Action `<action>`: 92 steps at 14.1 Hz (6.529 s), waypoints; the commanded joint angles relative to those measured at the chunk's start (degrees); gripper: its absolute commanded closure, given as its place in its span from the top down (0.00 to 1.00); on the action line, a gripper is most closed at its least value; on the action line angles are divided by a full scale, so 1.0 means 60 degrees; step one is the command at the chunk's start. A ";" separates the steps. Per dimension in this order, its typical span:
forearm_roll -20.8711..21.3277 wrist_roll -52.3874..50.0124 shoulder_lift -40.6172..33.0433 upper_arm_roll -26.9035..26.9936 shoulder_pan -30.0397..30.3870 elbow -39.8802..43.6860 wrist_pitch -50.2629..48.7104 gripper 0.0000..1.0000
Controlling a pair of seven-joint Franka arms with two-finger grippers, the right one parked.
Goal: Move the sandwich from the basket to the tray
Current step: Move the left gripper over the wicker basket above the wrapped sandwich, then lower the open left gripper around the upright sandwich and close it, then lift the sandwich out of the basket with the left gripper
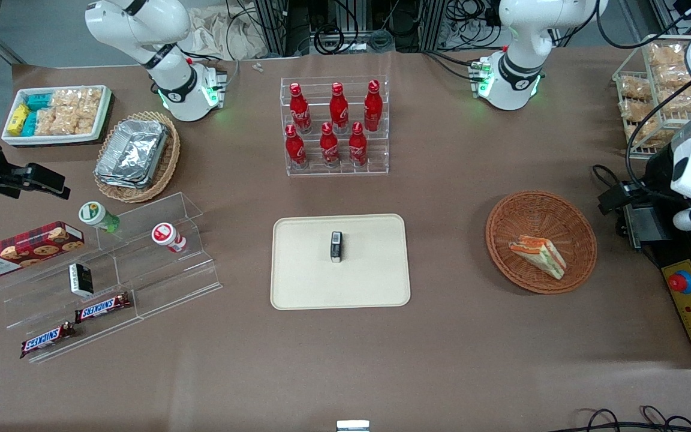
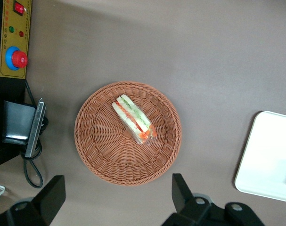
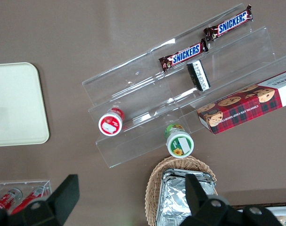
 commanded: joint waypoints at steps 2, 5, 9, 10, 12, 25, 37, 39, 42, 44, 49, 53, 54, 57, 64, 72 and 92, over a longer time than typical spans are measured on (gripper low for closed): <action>0.0019 0.0229 0.0205 -0.0039 -0.0006 0.0409 -0.0168 1.00; 0.0135 0.0492 0.0483 0.0005 0.0024 0.0498 -0.0212 1.00; 0.0210 0.1614 0.0804 0.0078 0.0345 0.0541 -0.0740 1.00; 0.0225 0.1868 0.0878 0.0078 0.0346 0.0542 -0.0667 1.00; 0.0021 0.1420 0.0966 0.0107 0.0404 0.0469 -0.0637 0.98; 0.0005 -0.7709 0.2343 0.0093 0.0405 -0.2138 0.3523 0.99; 0.0005 -0.8867 0.2856 0.0020 0.0273 -0.2768 0.4548 0.99; 0.0005 -0.8940 0.2827 0.0020 0.0142 -0.3002 0.4898 0.99; 0.0005 -0.9159 0.2841 0.0005 -0.0063 -0.3398 0.5645 0.99; 0.0005 -0.9452 0.2958 0.0020 -0.0327 -0.3384 0.5807 0.99; 0.0136 -0.9512 0.2959 0.0020 -0.0343 -0.3969 0.6496 0.99; 0.0210 -0.9438 0.3003 0.0034 -0.0270 -0.4014 0.6511 0.99; 0.0210 -0.9395 0.3003 0.0034 -0.0240 -0.4014 0.6511 0.99; 0.0210 -0.9087 0.3032 0.0093 -0.0225 -0.3999 0.6511 0.99; 0.0488 -0.8940 0.3193 0.0093 -0.0225 -0.4000 0.6804 0.09; 0.0474 -0.8252 0.2242 0.0078 0.0097 -0.3285 0.5109 0.00; 0.0385 -0.2848 0.2517 -0.3757 -0.0050 0.2445 -0.1107 0.07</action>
